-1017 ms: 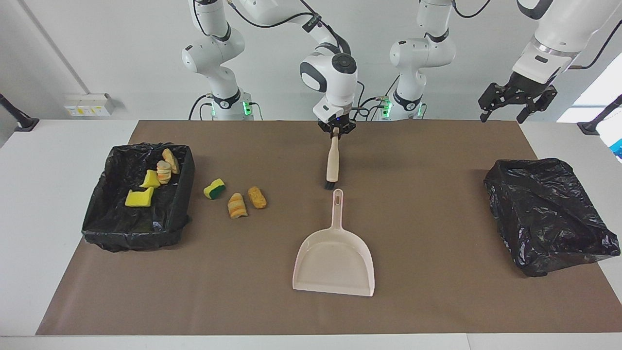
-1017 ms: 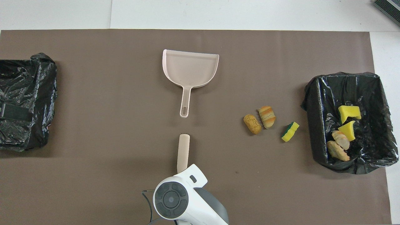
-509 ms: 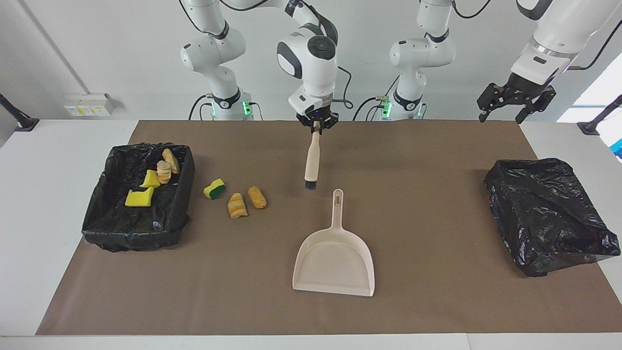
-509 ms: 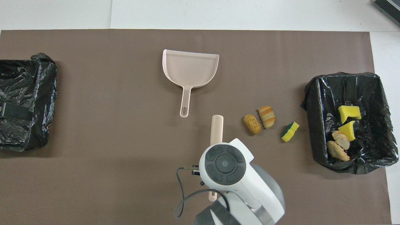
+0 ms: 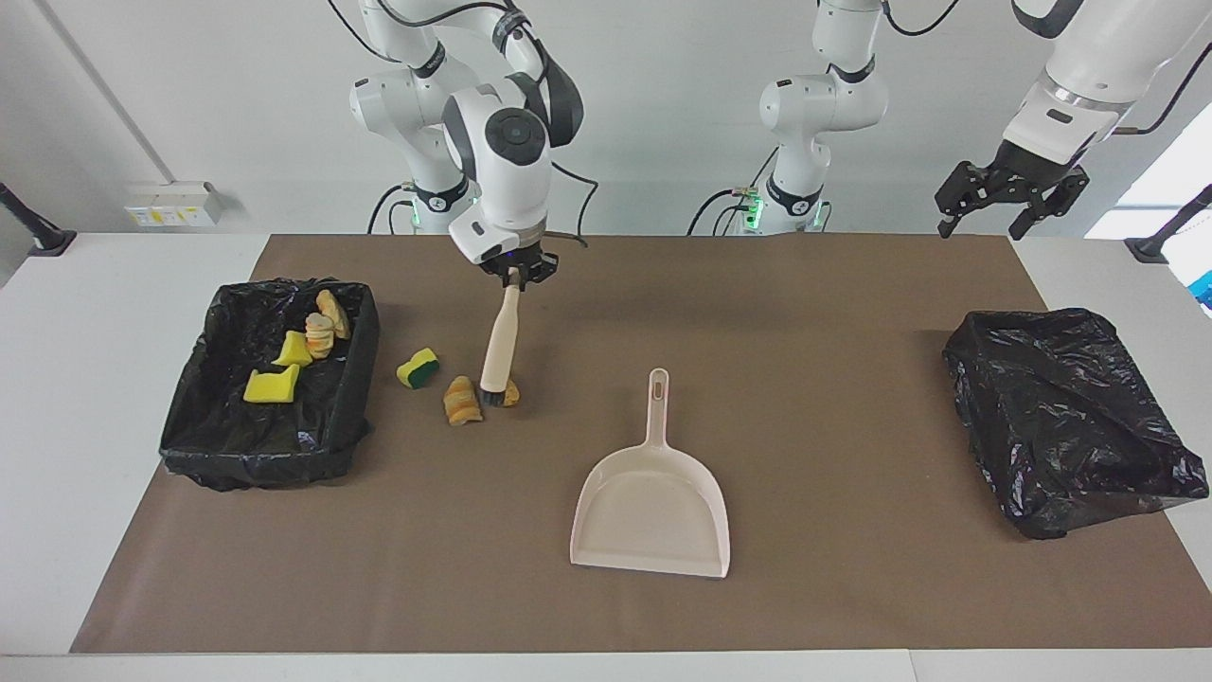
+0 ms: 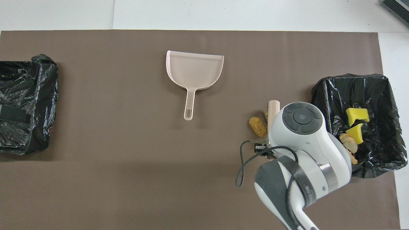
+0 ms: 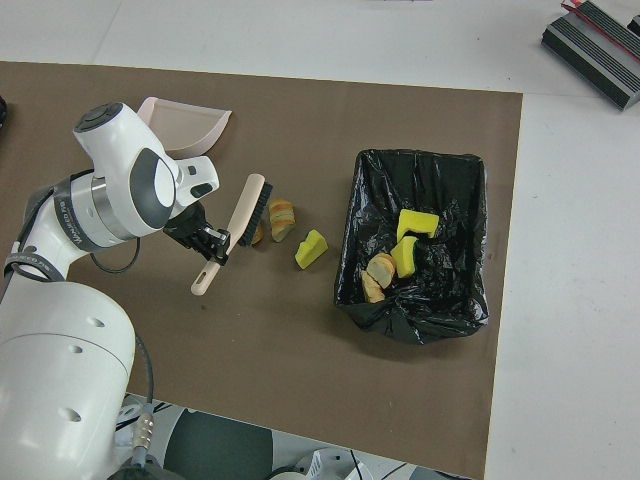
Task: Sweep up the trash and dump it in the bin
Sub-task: 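Grasp the pink brush with the right gripper and move it toward the crusts, then reach the left gripper to the dustpan while the right gripper positions the brush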
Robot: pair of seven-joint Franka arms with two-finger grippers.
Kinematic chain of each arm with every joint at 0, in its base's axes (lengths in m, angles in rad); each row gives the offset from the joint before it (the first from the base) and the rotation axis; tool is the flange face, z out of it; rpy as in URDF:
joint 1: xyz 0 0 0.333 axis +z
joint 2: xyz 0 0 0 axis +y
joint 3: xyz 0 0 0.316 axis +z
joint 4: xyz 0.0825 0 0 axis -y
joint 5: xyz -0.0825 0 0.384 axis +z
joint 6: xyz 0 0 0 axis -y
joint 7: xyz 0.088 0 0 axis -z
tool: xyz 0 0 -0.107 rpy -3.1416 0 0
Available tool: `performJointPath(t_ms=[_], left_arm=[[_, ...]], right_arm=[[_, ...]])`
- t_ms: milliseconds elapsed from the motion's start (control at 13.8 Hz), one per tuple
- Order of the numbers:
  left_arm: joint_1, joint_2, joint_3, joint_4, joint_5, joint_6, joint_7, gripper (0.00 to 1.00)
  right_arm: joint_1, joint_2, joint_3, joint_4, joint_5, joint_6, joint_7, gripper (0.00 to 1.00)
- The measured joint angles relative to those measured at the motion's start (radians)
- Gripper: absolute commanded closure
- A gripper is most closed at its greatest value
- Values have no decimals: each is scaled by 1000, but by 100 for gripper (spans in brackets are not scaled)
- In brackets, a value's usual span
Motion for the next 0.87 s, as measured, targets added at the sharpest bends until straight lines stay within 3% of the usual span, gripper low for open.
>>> performJointPath(t_ms=[218, 436, 654, 872], left_arm=[[0, 0, 0, 0, 0, 1, -4, 0], [-8, 9, -14, -5, -29, 77, -26, 0], [-119, 69, -28, -16, -92, 207, -146, 0], [-241, 156, -35, -24, -104, 341, -243, 0]], right_arm=[[-57, -16, -2, -15, -45, -39, -16, 100], [-68, -108, 1, -78, -59, -104, -14, 100], [-107, -231, 0, -279, -64, -15, -14, 100], [-132, -269, 1, -337, -65, 21, -27, 100]])
